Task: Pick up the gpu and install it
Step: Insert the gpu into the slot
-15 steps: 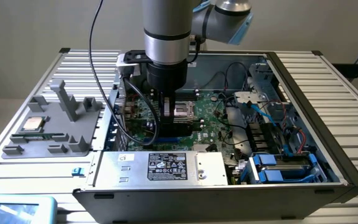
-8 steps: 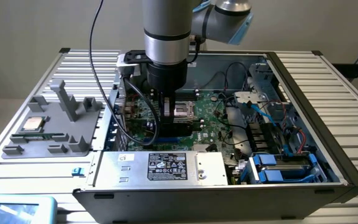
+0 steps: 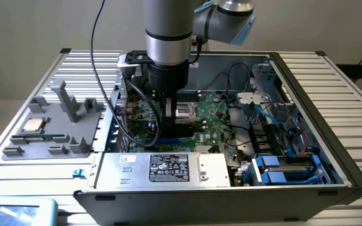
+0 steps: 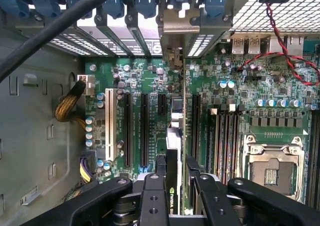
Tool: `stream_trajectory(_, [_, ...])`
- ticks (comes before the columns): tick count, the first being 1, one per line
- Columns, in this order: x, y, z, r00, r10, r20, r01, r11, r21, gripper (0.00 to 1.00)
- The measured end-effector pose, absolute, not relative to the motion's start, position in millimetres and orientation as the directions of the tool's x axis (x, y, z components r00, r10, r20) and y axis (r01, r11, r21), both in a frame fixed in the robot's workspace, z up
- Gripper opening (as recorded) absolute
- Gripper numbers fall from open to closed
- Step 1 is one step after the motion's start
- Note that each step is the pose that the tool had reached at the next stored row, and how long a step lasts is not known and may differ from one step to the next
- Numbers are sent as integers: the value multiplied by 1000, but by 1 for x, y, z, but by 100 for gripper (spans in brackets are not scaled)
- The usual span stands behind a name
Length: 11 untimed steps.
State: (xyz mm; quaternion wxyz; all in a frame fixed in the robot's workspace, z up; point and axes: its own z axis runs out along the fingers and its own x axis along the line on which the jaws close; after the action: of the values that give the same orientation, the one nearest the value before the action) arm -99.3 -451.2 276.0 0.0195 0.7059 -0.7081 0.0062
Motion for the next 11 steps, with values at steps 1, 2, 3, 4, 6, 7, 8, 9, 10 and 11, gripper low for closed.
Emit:
stream_trajectory(1, [-100,-451,276,-3,-999,36,-1000,3,18,25])
stream_trajectory(2, [-100,-451,276,-3,-999,36,-1000,3,18,25])
stream_trajectory(3, [-101,-451,275,-3,-999,36,-1000,3,18,25])
stream_trajectory(4, [-101,-451,275,-3,-999,36,-1000,3,18,25])
stream_trajectory(6, [-101,-450,275,-3,-999,36,-1000,3,17,25])
stream_trajectory(7, [-102,-450,275,-3,-999,36,-1000,3,17,25])
stream_trajectory(8, [-102,-450,274,-3,-999,36,-1000,3,16,25])
stream_trajectory(9, [-102,-450,274,-3,-999,36,-1000,3,16,25])
stream_trajectory(10, [-102,-450,274,-3,-999,36,-1000,3,15,25])
stream_trajectory(11, [-102,-450,273,-3,-999,36,-1000,3,14,25])
